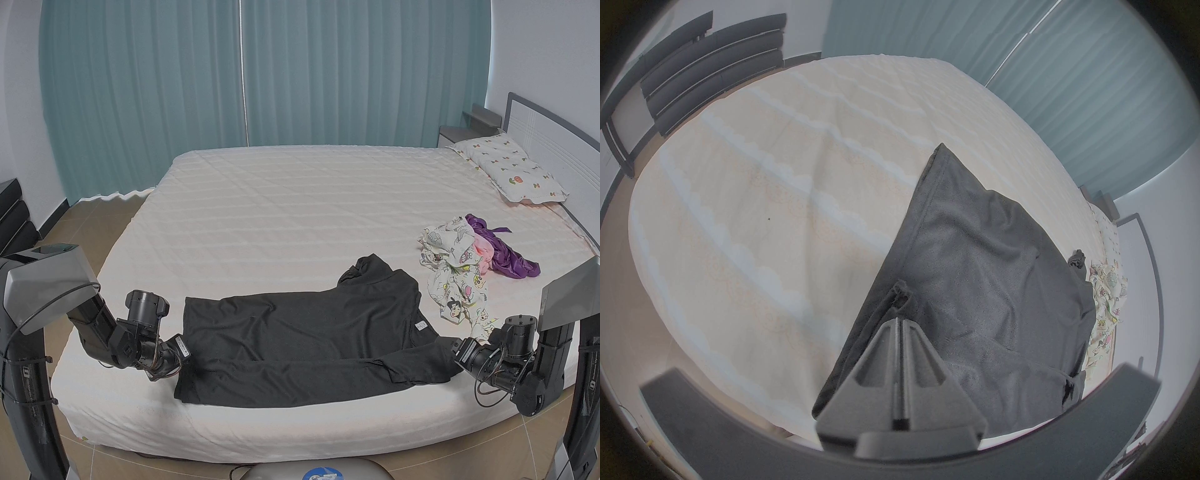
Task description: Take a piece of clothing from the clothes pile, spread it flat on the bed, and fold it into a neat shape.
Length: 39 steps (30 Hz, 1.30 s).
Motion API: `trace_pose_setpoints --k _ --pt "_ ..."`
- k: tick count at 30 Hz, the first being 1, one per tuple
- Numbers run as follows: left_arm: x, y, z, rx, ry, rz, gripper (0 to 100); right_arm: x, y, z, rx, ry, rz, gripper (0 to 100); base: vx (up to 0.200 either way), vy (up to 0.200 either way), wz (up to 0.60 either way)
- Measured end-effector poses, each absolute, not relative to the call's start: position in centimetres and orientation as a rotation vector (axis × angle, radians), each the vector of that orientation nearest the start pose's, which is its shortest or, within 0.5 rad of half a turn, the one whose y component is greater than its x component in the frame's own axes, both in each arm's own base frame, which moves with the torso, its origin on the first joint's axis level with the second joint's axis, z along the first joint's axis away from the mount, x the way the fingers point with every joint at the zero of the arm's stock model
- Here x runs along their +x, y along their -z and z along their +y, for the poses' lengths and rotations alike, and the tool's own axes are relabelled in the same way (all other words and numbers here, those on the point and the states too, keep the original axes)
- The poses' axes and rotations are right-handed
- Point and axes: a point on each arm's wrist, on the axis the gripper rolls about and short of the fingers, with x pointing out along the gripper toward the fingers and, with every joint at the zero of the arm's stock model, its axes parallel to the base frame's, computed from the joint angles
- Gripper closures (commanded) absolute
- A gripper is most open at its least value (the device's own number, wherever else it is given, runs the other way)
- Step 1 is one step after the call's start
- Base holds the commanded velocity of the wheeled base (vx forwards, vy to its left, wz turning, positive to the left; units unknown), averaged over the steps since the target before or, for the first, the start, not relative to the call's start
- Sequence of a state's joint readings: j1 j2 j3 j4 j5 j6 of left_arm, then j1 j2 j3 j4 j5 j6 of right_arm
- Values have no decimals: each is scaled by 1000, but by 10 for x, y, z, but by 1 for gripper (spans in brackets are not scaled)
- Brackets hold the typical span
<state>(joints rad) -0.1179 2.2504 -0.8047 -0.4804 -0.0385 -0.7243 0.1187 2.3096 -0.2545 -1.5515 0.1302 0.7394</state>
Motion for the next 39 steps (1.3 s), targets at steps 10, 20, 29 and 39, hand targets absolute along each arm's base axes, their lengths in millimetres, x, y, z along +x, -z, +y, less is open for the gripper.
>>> trace_pose_setpoints --k 10,20,29,39 --pt "340 6 -36 -672 -202 956 0 287 14 37 722 -64 534 0 0 0 0" --pt "341 -8 -39 -778 -79 968 0 288 17 39 721 -81 549 0 0 0 0" --pt "350 -5 -46 -768 -60 961 0 290 18 41 717 -89 548 0 0 0 0" --pt "352 7 -56 -711 -118 960 100 297 23 42 714 -91 543 0 0 0 0"
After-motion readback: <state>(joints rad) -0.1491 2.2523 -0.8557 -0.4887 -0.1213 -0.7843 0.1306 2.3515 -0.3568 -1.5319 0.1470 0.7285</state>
